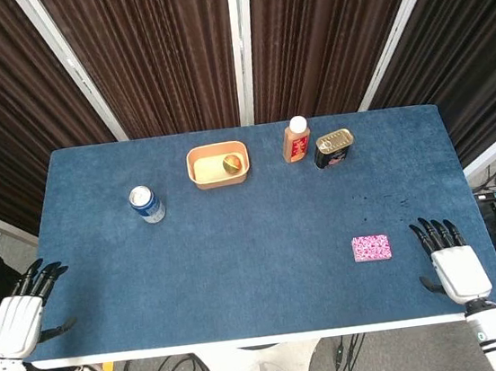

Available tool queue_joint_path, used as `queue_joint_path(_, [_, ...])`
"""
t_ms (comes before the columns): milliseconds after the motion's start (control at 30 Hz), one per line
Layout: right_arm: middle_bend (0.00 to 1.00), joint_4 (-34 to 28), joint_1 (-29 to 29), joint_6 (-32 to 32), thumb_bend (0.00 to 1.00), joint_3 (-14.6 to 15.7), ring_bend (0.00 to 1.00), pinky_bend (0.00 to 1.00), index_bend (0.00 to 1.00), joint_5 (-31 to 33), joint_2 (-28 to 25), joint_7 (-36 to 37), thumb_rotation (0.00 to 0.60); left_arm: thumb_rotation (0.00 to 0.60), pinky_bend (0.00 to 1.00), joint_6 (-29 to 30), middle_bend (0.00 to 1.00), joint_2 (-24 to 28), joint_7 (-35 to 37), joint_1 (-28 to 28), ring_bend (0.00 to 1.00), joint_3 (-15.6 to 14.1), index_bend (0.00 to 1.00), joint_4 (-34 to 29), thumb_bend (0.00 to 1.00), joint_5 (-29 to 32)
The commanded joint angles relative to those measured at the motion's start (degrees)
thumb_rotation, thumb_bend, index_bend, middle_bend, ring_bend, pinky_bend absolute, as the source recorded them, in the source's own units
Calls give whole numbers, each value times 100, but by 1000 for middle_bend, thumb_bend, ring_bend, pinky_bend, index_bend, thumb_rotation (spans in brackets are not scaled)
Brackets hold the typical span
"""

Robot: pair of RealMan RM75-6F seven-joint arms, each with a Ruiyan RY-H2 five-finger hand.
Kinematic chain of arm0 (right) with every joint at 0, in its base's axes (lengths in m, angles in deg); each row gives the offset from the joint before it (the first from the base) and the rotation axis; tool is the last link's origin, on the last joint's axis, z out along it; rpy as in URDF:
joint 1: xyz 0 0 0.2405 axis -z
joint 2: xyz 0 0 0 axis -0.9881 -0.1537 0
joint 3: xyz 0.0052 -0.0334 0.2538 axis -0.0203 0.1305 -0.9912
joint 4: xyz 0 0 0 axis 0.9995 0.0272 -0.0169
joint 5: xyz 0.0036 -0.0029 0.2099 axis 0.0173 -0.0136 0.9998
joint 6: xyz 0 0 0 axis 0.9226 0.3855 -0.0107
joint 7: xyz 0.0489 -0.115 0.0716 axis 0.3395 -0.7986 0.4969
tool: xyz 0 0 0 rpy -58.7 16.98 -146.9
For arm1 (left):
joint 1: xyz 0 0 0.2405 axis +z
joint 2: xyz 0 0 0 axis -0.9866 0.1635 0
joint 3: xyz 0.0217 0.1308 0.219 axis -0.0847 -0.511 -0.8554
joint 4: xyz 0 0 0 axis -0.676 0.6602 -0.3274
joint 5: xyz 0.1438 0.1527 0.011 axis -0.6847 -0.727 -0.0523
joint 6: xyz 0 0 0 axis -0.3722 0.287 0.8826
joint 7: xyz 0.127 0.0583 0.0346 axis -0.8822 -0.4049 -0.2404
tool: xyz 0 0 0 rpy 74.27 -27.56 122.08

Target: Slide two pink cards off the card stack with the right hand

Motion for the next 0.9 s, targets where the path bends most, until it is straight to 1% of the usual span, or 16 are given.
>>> queue_joint_path(33, [0,6,0,-5,111,3,0,0,0,-1,0,7,600,600,185,1,150,4,-2,3,23,0,176,-7,6,4])
queue_joint_path(567, [0,-17,-73,-87,108,-12,4,7,0,-46,-25,142,600,600,185,22,150,25,-4,5,23,8,176,-19,6,3])
queue_joint_path(600, [1,-17,-80,-46,108,-37,38,67,0,-67,-19,130,600,600,185,7,150,35,7,3,23,5,176,-32,6,10])
queue_joint_path(633, [4,-20,-86,-25,108,-49,113,187,0,-83,-16,133,600,600,185,-4,150,44,12,-2,23,1,176,-47,6,8])
queue_joint_path(667, [12,-32,-91,-18,109,-60,200,321,0,-85,-20,150,600,600,185,-7,150,49,5,-5,23,-5,176,-57,6,-3])
queue_joint_path(733, [39,-100,-134,-81,112,-67,424,585,0,-83,-79,145,600,600,185,10,150,41,-12,-4,23,-20,177,-74,6,-40])
queue_joint_path(800, [71,-155,-201,-120,113,-82,566,702,6,-142,-169,59,600,600,185,21,150,11,-20,2,23,-19,177,-40,6,-41])
queue_joint_path(867, [122,-193,-240,-145,113,-111,633,748,37,-125,-212,-106,600,600,185,-29,150,-5,-14,1,23,-27,177,-22,6,-5])
queue_joint_path(900, [147,-228,-262,-171,113,-136,647,758,63,-87,-222,-205,600,600,185,-50,150,-6,-20,-5,23,-30,177,-23,6,1])
